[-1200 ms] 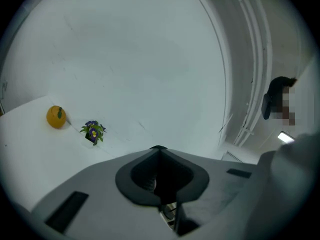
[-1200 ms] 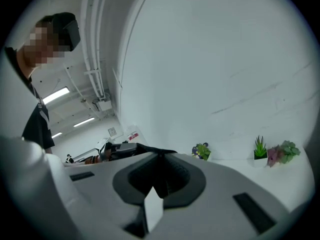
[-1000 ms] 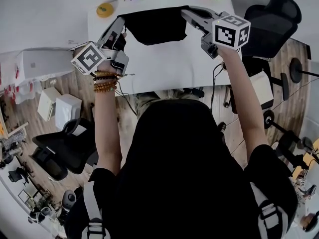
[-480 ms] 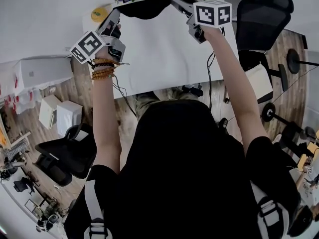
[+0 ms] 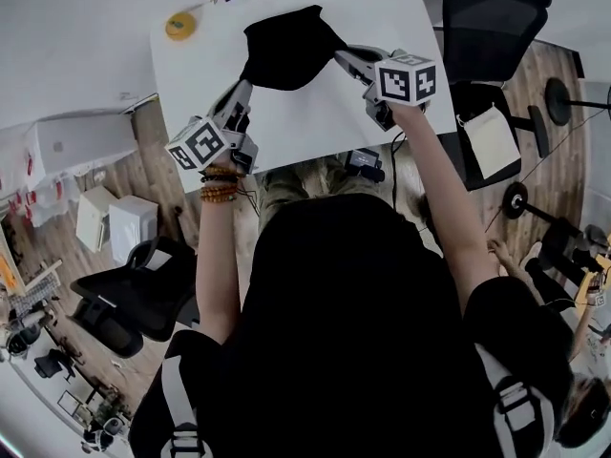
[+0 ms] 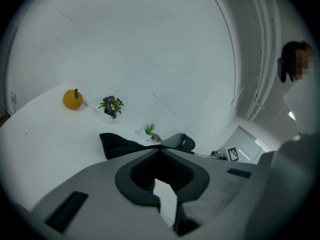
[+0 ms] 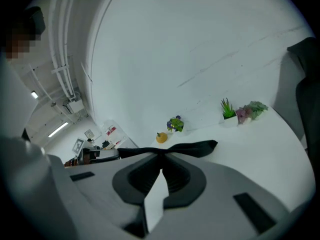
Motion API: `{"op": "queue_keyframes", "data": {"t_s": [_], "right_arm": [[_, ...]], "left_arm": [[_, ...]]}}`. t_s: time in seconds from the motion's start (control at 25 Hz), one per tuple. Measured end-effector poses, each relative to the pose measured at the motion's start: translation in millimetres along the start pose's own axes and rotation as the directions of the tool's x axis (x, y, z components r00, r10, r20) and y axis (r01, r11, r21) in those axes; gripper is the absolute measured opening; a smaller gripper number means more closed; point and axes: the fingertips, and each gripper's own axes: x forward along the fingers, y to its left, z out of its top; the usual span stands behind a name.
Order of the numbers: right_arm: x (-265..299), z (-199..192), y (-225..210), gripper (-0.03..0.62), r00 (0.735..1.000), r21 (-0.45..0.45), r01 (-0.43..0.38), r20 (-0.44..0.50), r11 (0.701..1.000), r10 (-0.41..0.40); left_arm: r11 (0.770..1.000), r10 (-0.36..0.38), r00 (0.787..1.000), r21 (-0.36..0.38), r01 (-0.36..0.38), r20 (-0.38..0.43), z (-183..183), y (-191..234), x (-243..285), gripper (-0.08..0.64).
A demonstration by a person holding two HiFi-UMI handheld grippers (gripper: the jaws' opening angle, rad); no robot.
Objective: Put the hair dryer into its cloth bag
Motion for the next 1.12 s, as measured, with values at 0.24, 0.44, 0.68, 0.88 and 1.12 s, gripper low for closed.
{"op": "queue_keyframes", "data": {"t_s": [0.24,0.44,0.68,0.88,1.12], "right_arm": [[-20.2,-114.7,-2.5,0.037,0.992,-0.016,0.103,-0.071,0.995,-0.104],[-33.4,-191.9,-15.5,0.038,0.972,0.051,0.217,-0.102,0.975,-0.211],[-53.8,-274.3,-29.5,0.038,0.906,0.077,0.394,-0.2,0.916,-0.373],[-93.9,-312.0,-28.7,0.038,0.836,-0.076,0.475,-0.273,0.877,-0.477],[-95.5,-113.3,26.7,0.038,0.853,-0.419,0.519,0.189,0.745,-0.487]], "left_arm": [[0.99,0.058,0.976,0.135,-0.03,-0.209,-97.5,20.4,-28.5,0.032],[0.977,0.071,0.947,0.211,-0.003,-0.314,-161.0,32.2,-42.3,0.032],[0.956,0.164,0.85,0.294,-0.011,-0.501,-245.6,71.9,-75.2,0.032],[0.932,0.201,0.843,0.362,-0.008,-0.499,-244.5,87.8,-106.6,0.032],[0.76,0.214,0.977,0.629,-0.163,-0.005,-62.8,37.4,-71.0,0.032]]}}
